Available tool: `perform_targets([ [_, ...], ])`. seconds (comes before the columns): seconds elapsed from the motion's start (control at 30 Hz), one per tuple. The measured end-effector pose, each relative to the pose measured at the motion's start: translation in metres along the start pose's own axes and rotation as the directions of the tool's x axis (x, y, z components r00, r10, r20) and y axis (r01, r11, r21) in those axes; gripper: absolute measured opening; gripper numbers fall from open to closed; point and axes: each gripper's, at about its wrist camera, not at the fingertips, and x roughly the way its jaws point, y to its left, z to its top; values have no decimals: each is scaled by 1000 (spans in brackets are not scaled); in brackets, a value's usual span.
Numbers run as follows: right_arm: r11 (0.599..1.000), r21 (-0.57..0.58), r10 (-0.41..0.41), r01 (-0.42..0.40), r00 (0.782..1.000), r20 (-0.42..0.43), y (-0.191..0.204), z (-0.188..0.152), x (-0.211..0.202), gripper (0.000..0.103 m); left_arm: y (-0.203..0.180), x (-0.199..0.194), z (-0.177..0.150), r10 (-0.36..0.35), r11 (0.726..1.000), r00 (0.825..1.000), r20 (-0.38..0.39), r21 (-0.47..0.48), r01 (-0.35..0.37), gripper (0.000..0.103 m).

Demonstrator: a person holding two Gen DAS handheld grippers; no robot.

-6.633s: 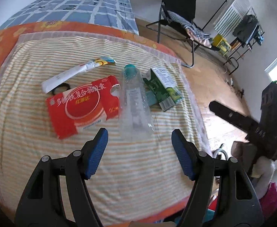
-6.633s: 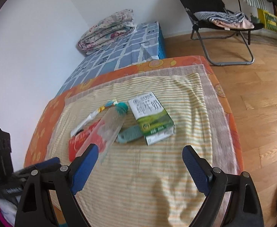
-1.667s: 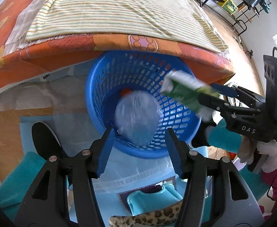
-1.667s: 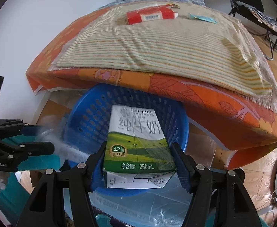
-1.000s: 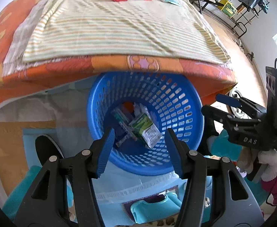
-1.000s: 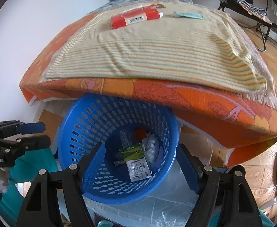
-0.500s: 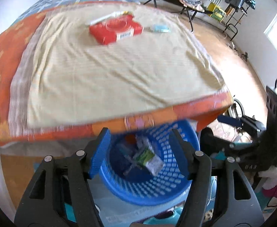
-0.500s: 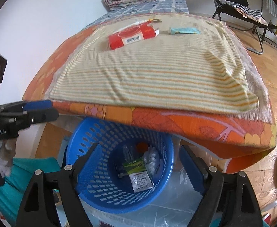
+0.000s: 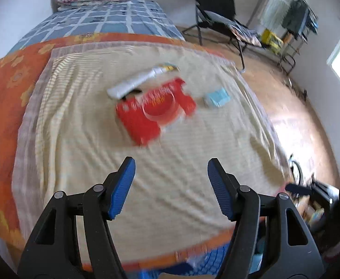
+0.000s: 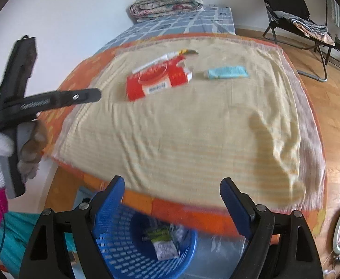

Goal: Collect trash
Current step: 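Move both tools back over the bed toward the red box and blue tube, then grasp the red medicine box with the left tool while the right tool grasps the blue tube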

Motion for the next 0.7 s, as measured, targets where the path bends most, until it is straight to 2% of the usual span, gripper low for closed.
perform_targets([
  [0.13, 1000, 2, -24, 24, 999, 29, -13, 32, 7, 86, 17, 28, 34, 14, 999, 1000, 11, -35, -14, 67],
  [0.43, 985, 170, -15, 4, 998, 62, -62, 98, 38, 86, 49, 81, 76, 25, 993, 1000, 16, -118, -23, 67],
  [0.7, 947, 321, -26, 7, 998, 52, -110, 127, 72, 85, 69, 116, 83, -83, 975, 996, -31, -208, 75, 67],
])
